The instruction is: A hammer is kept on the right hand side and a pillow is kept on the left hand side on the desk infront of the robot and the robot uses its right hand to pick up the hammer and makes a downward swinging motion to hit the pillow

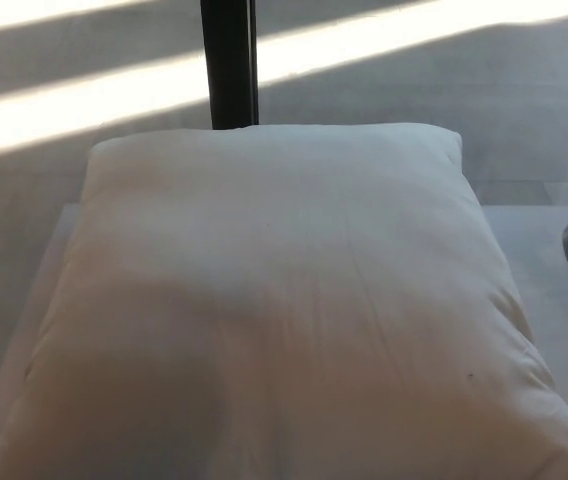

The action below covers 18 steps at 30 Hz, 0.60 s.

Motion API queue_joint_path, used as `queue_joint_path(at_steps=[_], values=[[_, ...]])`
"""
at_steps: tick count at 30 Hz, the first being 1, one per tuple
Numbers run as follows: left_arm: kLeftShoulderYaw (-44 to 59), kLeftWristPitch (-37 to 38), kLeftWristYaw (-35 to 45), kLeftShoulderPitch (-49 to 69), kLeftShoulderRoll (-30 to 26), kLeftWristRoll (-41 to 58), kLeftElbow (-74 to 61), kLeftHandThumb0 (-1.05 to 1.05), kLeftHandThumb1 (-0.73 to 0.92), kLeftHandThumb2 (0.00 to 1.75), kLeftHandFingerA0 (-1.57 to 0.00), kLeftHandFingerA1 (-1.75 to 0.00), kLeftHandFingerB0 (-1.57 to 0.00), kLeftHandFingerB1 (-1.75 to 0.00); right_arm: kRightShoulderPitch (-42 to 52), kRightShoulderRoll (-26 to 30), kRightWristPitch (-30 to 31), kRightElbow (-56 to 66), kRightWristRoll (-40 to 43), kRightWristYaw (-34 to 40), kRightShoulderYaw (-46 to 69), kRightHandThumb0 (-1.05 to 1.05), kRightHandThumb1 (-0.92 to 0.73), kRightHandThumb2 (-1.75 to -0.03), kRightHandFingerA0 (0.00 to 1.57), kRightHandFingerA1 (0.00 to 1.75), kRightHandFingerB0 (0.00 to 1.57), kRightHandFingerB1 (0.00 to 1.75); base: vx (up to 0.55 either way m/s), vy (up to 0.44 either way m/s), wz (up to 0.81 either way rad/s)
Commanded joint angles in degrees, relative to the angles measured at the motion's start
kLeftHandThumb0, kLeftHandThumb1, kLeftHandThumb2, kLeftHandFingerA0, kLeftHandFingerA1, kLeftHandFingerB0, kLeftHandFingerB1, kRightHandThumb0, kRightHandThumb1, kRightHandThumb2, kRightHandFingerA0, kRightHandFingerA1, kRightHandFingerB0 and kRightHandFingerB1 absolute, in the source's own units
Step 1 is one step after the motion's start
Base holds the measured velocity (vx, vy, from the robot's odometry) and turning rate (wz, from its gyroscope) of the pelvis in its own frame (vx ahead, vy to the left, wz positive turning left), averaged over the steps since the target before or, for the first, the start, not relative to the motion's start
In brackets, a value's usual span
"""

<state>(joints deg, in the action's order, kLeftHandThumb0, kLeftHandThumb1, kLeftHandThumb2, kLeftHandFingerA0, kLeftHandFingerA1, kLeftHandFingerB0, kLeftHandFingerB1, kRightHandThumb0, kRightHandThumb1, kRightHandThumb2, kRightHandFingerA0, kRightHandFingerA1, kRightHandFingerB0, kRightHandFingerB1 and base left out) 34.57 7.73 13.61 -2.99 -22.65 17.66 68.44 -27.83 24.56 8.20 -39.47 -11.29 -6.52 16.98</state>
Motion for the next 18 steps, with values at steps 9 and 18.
queue_joint_path(at_steps=[9, 18], values=[[1.0, 1.3, 1.7, 2.5, -0.6, 1.9, 0.3, -0.52, 0.64, 0.59, -0.62, -0.47, -0.57, -0.44, -15.0, -6.7, 54.9, 22.0, 37.8, -15.9, 13.6, -0.28, -0.71, -1.02, 1.01, 1.75, 0.71, 1.72, 0.00, 0.000, 0.00], [0.3, 1.9, 0.7, 2.2, -0.1, 1.2, -0.7, -0.51, 0.65, 0.60, -0.65, -0.46, -0.57, -0.43, -16.8, -11.8, 62.7, 33.3, 38.9, -18.6, 5.7, -0.30, -0.68, -1.12, 1.04, 1.75, 0.73, 1.75, 0.00, 0.000, 0.00]])
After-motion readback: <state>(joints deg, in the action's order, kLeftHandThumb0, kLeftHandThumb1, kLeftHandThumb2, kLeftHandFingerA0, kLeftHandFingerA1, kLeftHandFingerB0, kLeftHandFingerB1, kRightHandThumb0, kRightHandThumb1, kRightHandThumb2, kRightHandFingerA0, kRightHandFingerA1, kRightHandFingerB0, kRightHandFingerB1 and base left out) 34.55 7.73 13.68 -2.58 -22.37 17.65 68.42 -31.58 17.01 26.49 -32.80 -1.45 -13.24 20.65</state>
